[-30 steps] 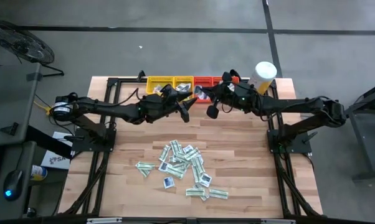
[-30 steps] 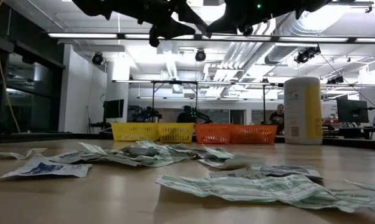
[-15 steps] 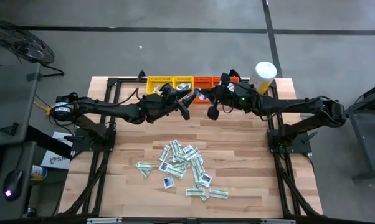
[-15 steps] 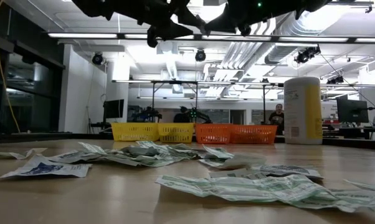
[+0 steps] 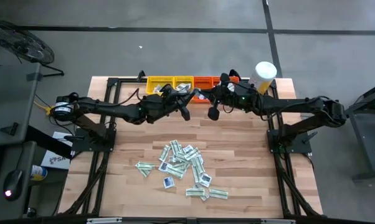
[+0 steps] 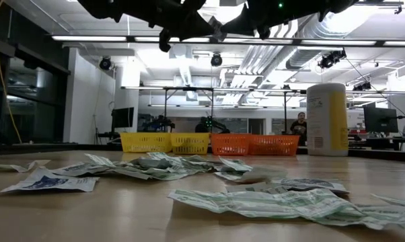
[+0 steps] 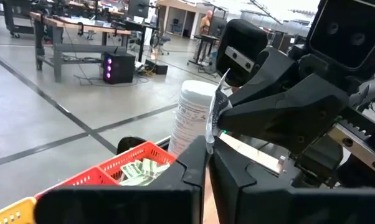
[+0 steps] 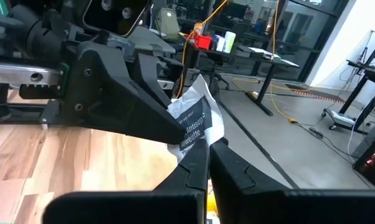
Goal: Pick & Place First Aid Supplies
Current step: Put the gray packet into the right yellow bin
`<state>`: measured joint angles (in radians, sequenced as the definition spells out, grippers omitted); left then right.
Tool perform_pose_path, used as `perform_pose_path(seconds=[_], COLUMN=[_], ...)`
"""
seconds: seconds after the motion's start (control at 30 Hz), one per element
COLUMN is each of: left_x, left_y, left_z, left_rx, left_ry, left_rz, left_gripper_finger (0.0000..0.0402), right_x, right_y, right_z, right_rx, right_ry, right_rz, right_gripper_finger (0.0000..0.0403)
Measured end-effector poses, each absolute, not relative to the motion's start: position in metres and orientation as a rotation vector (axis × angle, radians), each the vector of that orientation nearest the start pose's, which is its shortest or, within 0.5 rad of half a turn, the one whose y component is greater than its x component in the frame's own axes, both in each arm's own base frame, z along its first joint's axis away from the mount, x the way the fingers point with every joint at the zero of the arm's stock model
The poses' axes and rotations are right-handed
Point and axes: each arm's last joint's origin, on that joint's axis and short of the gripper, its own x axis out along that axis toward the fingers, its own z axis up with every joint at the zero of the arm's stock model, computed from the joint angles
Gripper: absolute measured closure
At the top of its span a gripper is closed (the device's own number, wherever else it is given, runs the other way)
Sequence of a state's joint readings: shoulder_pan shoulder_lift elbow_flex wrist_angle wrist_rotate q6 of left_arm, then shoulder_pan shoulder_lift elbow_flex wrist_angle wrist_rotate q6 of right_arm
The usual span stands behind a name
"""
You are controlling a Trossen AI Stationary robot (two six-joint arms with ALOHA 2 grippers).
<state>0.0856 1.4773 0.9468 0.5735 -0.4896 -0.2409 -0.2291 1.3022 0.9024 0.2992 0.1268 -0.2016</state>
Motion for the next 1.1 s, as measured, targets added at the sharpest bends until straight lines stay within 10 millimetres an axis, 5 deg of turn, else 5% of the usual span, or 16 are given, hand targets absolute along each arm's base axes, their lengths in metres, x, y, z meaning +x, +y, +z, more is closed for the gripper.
perform_pose_path(seconds=[0.23,0.43,0.73,1.1], left_x=[0.328,0.325,0.306,0.299], left_y=[0.044,0.063,0.114,0.180], left_z=[0.297,0.288,0.261,0.215], left_rx=[-0.269,-0.376,-0.681,-0.894], left_ry=[-0.106,-0.056,0.122,0.214], left_rz=[0.578,0.609,0.742,0.755], left_gripper_finger=[0.0398,0.0400,0.0401,0.0401], right_x=[0.284,0.267,0.232,0.203], right_y=[-0.072,-0.085,-0.103,-0.107], right_z=[0.307,0.313,0.315,0.307], right_rx=[-0.171,0.026,0.130,0.166], right_ry=[0.157,0.159,0.284,0.481], right_rz=[-0.364,-0.354,-0.482,-0.545], right_gripper_finger=[0.0366,0.0298,0.0212,0.0203])
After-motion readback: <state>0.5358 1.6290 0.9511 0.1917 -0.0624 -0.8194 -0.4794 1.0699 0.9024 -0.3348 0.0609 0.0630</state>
